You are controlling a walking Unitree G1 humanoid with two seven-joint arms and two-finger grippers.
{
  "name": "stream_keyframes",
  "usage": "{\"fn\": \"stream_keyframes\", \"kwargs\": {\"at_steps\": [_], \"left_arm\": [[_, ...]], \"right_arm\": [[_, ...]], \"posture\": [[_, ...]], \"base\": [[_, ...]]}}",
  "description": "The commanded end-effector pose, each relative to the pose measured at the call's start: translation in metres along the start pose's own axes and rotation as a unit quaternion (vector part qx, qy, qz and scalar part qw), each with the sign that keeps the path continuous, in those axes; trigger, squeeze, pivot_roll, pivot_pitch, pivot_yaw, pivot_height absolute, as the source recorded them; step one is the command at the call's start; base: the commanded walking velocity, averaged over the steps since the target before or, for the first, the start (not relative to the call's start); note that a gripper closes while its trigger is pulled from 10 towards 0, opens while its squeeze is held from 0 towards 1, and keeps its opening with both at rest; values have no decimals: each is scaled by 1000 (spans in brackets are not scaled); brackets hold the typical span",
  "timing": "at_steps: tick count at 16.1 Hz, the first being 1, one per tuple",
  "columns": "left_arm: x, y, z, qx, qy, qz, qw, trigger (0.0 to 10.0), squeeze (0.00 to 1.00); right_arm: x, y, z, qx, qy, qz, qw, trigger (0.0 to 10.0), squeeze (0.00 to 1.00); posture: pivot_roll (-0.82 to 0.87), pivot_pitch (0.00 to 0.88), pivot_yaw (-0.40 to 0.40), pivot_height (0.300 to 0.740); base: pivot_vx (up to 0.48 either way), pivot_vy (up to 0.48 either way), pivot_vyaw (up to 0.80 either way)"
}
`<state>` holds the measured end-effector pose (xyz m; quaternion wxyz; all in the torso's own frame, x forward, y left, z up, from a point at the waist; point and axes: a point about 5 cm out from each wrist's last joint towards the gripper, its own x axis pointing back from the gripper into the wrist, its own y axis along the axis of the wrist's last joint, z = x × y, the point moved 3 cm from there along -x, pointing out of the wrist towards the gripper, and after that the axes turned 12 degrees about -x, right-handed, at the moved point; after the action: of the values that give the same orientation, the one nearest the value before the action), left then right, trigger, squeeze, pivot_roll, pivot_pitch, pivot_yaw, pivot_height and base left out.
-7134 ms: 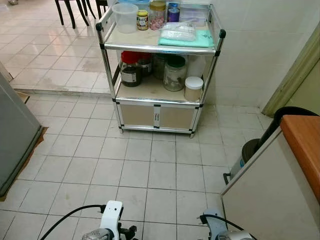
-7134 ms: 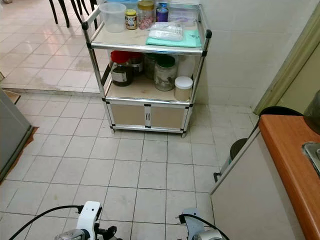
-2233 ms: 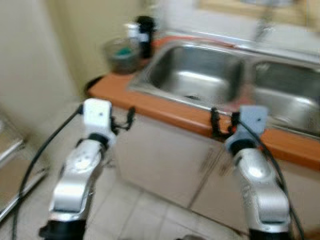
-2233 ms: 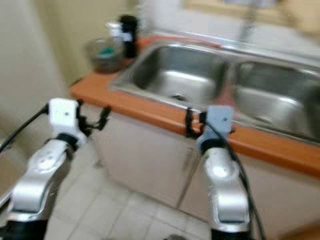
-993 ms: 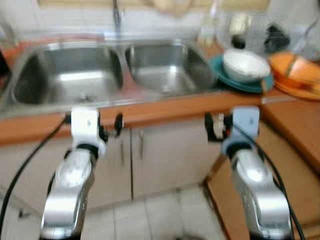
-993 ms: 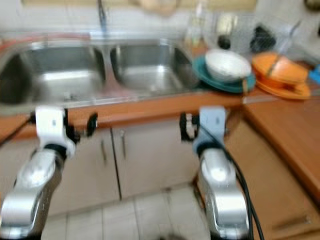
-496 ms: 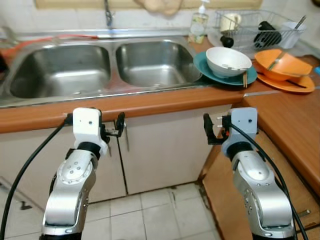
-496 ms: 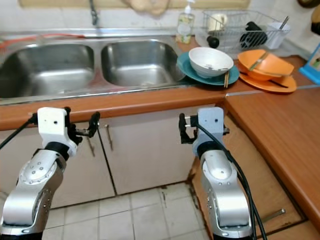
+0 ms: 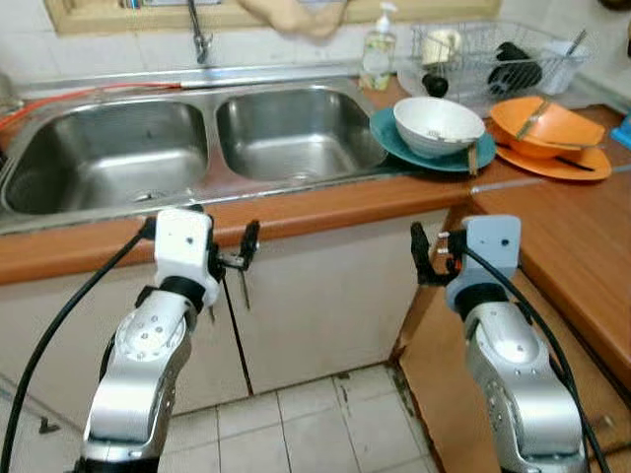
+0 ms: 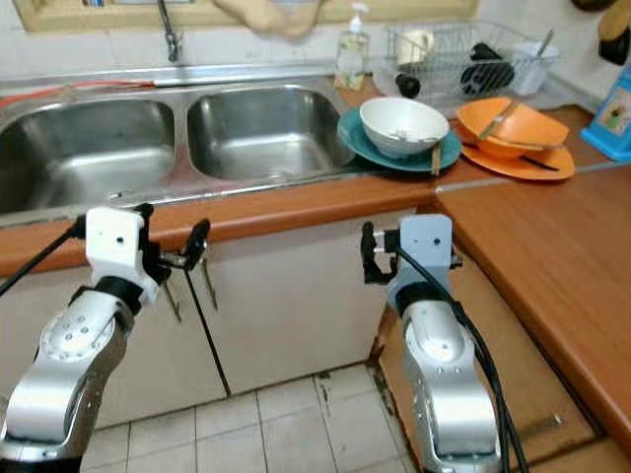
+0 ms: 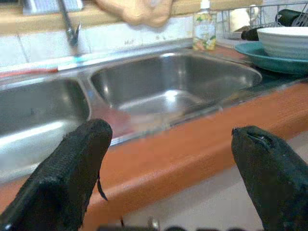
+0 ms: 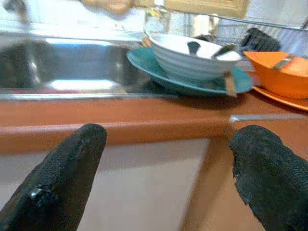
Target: Kitchen organization
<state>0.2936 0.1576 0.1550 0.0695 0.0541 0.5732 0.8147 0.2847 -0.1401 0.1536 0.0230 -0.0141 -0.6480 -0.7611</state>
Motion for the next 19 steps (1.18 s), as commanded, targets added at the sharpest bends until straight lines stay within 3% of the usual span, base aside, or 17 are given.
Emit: {"fn": "stream_keyframes", "kwargs": {"at_steps": [1,6,9,15,16,19], "left_arm": [[-3,8,-1,-3,-6,-15,1000,10000,0],[-5,13,-4,0,-12,-28,1000,10000,0],[-7,16,-3,10,-7,-37,999,10000,0],[-8,16,-3,7,-6,-34,999,10000,0],[-9,16,-2,8,-3,-35,999,10000,0],[-12,21,3,1,2,-42,999,10000,0]], "right_arm": [[2,8,-4,-5,-3,-20,1000,10000,0],[10,24,-4,-8,14,-70,997,10000,0],[10,36,4,34,60,-95,993,10000,0],[4,50,2,46,72,-111,990,10000,0],[2,56,2,44,75,-116,989,10000,0],[3,61,17,-30,120,-99,987,10000,0]], "posture": [[-35,0,15,740],[-41,0,18,740],[-45,0,21,740],[-43,0,19,740],[-43,0,19,740],[-43,0,19,740]], "base": [[349,0,-800],[349,0,-798],[347,0,0],[346,0,0],[345,0,0],[346,0,0]]}}
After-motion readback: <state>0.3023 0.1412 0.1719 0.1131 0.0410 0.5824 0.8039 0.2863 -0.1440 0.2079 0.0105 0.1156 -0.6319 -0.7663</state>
